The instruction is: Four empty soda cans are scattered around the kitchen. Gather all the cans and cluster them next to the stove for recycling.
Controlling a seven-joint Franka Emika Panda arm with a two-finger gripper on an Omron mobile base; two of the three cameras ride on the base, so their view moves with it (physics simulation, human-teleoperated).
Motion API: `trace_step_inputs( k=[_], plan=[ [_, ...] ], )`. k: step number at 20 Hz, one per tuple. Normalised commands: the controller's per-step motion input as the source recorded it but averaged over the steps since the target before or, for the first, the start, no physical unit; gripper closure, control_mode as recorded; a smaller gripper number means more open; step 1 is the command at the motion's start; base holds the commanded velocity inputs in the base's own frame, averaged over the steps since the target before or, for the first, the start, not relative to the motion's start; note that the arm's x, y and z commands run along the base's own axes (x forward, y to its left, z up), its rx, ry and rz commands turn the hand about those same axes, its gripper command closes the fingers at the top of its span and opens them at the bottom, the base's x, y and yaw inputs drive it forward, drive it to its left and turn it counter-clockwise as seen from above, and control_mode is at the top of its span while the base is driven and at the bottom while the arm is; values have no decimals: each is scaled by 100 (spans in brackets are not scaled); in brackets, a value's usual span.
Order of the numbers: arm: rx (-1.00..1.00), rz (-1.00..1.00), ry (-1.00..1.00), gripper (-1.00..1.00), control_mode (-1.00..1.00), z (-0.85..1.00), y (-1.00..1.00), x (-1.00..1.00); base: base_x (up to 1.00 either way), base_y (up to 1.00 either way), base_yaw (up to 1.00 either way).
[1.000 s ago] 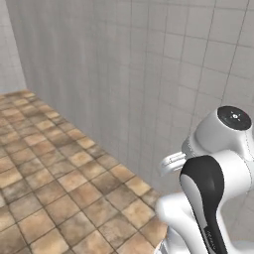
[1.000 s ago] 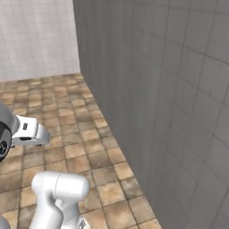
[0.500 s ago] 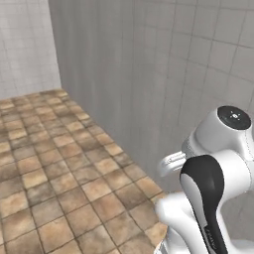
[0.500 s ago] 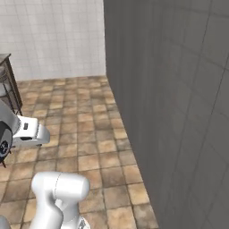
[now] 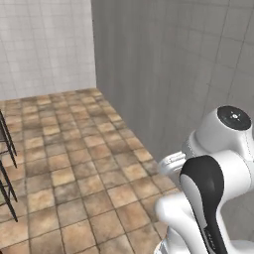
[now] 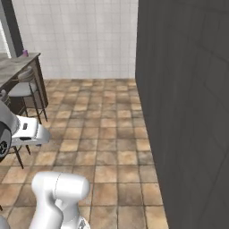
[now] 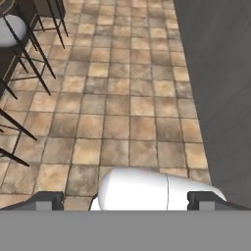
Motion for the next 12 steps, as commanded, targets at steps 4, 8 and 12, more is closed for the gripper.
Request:
trace_step_inputs(
  k=[4, 8, 12],
  plan=[
    [0, 0, 0, -100, 100, 0, 0, 0, 81, -25, 35],
    [0, 0, 0, -100, 100, 0, 0, 0, 75, -39, 38],
    [0, 0, 0, -100, 100, 0, 0, 0, 69, -39, 39]
  ],
)
